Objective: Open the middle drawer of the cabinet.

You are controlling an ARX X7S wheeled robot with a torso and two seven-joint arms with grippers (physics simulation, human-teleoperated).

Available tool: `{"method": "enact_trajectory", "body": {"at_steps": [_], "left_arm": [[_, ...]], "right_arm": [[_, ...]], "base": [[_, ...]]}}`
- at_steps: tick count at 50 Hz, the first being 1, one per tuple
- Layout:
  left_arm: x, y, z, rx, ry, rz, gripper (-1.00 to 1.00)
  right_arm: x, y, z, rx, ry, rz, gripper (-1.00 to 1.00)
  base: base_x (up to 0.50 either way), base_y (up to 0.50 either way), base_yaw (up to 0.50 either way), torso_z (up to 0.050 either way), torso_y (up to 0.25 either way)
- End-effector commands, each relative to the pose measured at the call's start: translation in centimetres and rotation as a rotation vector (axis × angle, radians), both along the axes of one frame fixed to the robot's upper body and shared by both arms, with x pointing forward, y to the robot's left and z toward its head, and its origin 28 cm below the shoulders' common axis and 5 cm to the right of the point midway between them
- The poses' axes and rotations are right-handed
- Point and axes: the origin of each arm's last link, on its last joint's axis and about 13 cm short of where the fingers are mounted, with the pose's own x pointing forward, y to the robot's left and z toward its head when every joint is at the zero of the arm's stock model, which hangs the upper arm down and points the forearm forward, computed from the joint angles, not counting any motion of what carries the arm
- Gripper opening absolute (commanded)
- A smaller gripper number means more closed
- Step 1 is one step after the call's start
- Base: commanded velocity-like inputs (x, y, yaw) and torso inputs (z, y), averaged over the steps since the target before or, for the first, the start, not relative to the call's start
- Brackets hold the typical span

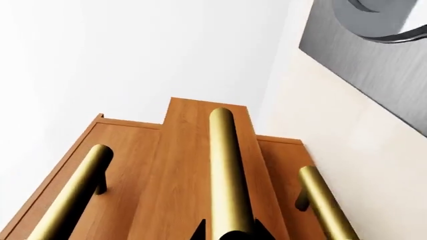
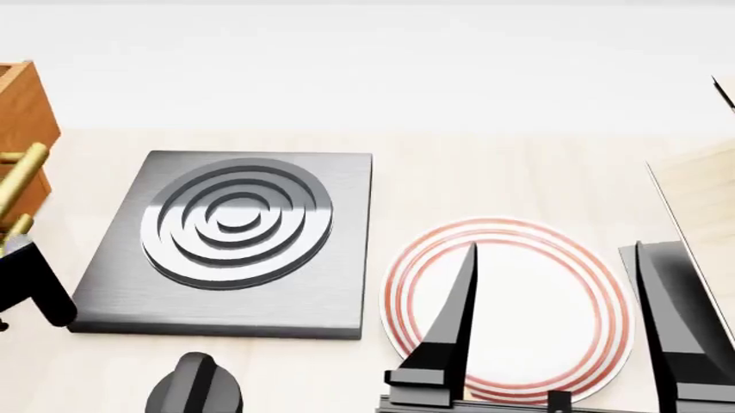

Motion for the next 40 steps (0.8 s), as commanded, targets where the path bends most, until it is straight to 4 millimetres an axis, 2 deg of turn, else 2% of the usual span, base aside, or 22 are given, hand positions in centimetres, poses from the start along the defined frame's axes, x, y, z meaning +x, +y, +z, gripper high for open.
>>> {"method": "enact_trajectory", "body": {"at_steps": [1,14,40], "left_arm": [[1.4,-4.2,3.7,0.031,-0.247,-0.196,-1.00],[1.7,-6.3,4.0,0.014,-0.263,-0.273,-1.00],[1.8,-9.1,4.1,-0.019,-0.286,-0.357,-1.00]], "right_arm": [[0.4,0.0,-1.8,0.018,0.129,0.032,1.00],[0.3,0.0,-1.9,0.019,0.134,0.032,1.00],[0.3,0.1,-2.0,0.016,0.138,0.039,1.00]], "base": [[0.00,0.00,0.00,0.000,0.000],[0.00,0.00,0.00,0.000,0.002],[0.01,0.00,-0.01,0.000,0.000]]}}
